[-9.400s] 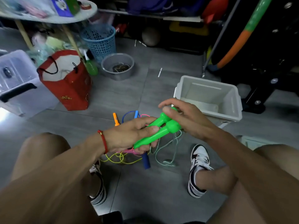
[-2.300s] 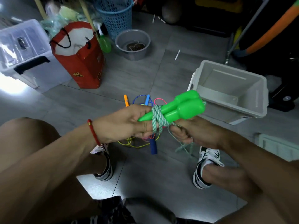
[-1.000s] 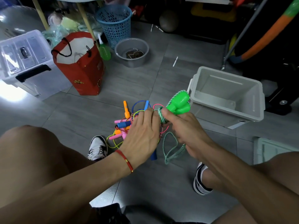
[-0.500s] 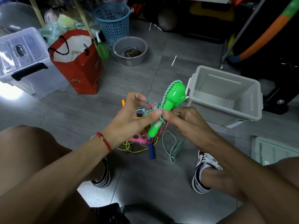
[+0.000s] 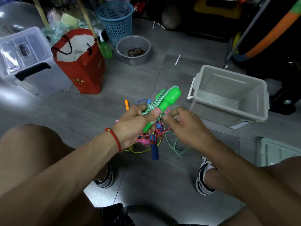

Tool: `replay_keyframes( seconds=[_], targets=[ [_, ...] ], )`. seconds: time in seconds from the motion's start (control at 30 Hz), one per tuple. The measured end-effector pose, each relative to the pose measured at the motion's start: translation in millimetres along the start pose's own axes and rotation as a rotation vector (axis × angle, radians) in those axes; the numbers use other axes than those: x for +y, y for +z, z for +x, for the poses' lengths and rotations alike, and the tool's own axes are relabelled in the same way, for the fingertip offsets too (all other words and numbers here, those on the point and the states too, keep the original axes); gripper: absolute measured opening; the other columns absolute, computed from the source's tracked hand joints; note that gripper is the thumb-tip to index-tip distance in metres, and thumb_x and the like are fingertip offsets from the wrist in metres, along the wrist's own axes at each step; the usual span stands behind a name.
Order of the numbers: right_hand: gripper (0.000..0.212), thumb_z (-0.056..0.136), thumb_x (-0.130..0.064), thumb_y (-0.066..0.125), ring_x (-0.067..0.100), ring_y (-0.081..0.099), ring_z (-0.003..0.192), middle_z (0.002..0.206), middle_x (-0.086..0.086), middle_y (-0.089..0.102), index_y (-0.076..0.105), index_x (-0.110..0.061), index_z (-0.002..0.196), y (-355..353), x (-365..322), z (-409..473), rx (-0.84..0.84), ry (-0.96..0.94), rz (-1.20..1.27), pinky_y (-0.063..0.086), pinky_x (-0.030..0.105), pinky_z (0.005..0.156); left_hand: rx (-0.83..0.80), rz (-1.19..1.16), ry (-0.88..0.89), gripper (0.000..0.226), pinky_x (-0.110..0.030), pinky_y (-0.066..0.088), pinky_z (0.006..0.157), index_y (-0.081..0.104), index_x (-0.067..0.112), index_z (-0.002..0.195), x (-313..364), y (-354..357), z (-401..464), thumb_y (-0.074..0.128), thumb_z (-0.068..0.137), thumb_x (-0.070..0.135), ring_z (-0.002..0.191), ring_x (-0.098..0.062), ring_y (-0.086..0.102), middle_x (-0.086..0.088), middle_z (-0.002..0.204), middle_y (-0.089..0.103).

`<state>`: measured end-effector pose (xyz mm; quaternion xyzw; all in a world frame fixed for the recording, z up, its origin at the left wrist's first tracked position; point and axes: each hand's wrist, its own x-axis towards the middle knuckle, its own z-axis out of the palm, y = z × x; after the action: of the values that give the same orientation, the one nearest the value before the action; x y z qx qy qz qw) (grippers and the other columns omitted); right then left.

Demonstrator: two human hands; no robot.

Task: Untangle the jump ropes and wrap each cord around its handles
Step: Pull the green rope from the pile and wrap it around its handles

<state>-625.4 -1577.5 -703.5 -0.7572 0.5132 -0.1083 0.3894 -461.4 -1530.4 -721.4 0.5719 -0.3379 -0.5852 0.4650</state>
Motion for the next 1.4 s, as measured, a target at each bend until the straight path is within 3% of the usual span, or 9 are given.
replay_keyframes(
  seconds=[0.1, 0.27, 0.4, 0.57, 0.7, 0.93, 1.1, 1.27, 1.4],
  targets=[
    [0.027, 0.1, -0.02, 0.046, 0.022, 0.062, 0.091, 0.083, -0.004, 0.065, 0.065, -0.025, 0.081, -5, 1, 3, -0.042, -0.044, -0.162, 0.037, 0.029, 0.07, 0.085, 0.155, 0.038, 0.02, -0.024, 0.038, 0.048, 0.063, 0.0, 0.101, -5, 2, 3, 0.063, 0.097, 0.02, 0.053, -0.015, 0.047, -0.003, 0.067, 0.052],
    [0.037, 0.105, -0.022, 0.04, 0.017, 0.056, 0.07, 0.065, -0.006, 0.055, 0.06, -0.023, 0.074, -10, -1, -4, -0.123, -0.039, -0.16, 0.046, 0.031, 0.073, 0.175, 0.357, 0.063, 0.018, -0.023, 0.037, 0.045, 0.063, 0.008, 0.095, -4, -6, 11, 0.065, 0.096, 0.026, 0.046, -0.011, 0.044, -0.001, 0.058, 0.049],
    [0.043, 0.106, -0.023, 0.039, 0.015, 0.064, 0.074, 0.072, -0.002, 0.063, 0.059, -0.02, 0.068, -14, -3, -7, -0.129, -0.045, -0.097, 0.047, 0.029, 0.075, 0.226, 0.83, 0.234, 0.025, -0.018, 0.031, 0.048, 0.059, 0.012, 0.093, -3, -4, 11, 0.067, 0.094, 0.036, 0.055, -0.013, 0.048, -0.001, 0.061, 0.051],
    [0.046, 0.106, -0.028, 0.039, 0.01, 0.053, 0.062, 0.05, -0.015, 0.052, 0.065, -0.024, 0.068, -30, 3, -9, -0.14, 0.001, -0.048, 0.038, 0.027, 0.068, 0.176, 0.993, 0.295, 0.03, -0.025, 0.029, 0.052, 0.058, 0.008, 0.095, -2, -5, 12, 0.068, 0.092, 0.036, 0.059, -0.016, 0.053, -0.004, 0.063, 0.056],
    [0.035, 0.101, -0.03, 0.045, 0.011, 0.055, 0.072, 0.07, -0.007, 0.059, 0.076, -0.024, 0.085, -34, -4, -16, -0.195, -0.063, -0.218, 0.041, 0.022, 0.066, 0.105, 1.117, 0.299, 0.033, -0.032, 0.027, 0.061, 0.055, 0.006, 0.101, -8, 2, 9, 0.067, 0.091, 0.035, 0.075, -0.034, 0.054, -0.006, 0.073, 0.055],
    [0.041, 0.098, -0.038, 0.054, 0.003, 0.043, 0.041, 0.047, -0.007, 0.049, 0.069, -0.021, 0.064, -42, 2, -10, -0.174, 0.073, -0.045, 0.037, 0.026, 0.053, -0.111, 1.349, 0.56, 0.047, -0.038, 0.046, 0.07, 0.056, 0.016, 0.114, -20, 17, -11, 0.063, 0.087, 0.054, 0.093, -0.033, 0.062, -0.005, 0.105, 0.064],
    [0.032, 0.09, -0.052, 0.062, 0.017, 0.057, 0.074, 0.065, -0.004, 0.058, 0.066, -0.021, 0.083, -53, 5, -8, -0.16, -0.207, -0.458, 0.04, 0.034, 0.064, -0.128, 1.424, 0.629, 0.066, -0.038, 0.053, 0.068, 0.065, 0.024, 0.108, -18, 14, -12, 0.034, 0.083, 0.077, 0.089, -0.026, 0.066, 0.003, 0.097, 0.07],
    [0.029, 0.081, -0.055, 0.072, -0.01, 0.05, 0.069, 0.065, -0.025, 0.055, 0.058, -0.041, 0.102, -68, 8, -11, -0.331, -0.407, -0.518, 0.041, 0.033, 0.066, -0.238, 1.411, 0.628, 0.052, -0.036, 0.051, 0.077, 0.063, 0.032, 0.116, -17, 3, -15, 0.043, 0.088, 0.071, 0.101, -0.015, 0.063, 0.011, 0.11, 0.068],
    [0.015, 0.087, -0.055, 0.067, -0.006, 0.05, 0.072, 0.072, -0.021, 0.057, 0.064, -0.043, 0.096, -60, 20, -2, -0.331, -0.473, -0.544, 0.044, 0.033, 0.072, -0.332, 1.367, 0.66, 0.04, -0.037, 0.051, 0.074, 0.062, 0.032, 0.105, -12, 1, -17, 0.05, 0.088, 0.067, 0.093, -0.015, 0.063, 0.01, 0.102, 0.067]
  ],
)
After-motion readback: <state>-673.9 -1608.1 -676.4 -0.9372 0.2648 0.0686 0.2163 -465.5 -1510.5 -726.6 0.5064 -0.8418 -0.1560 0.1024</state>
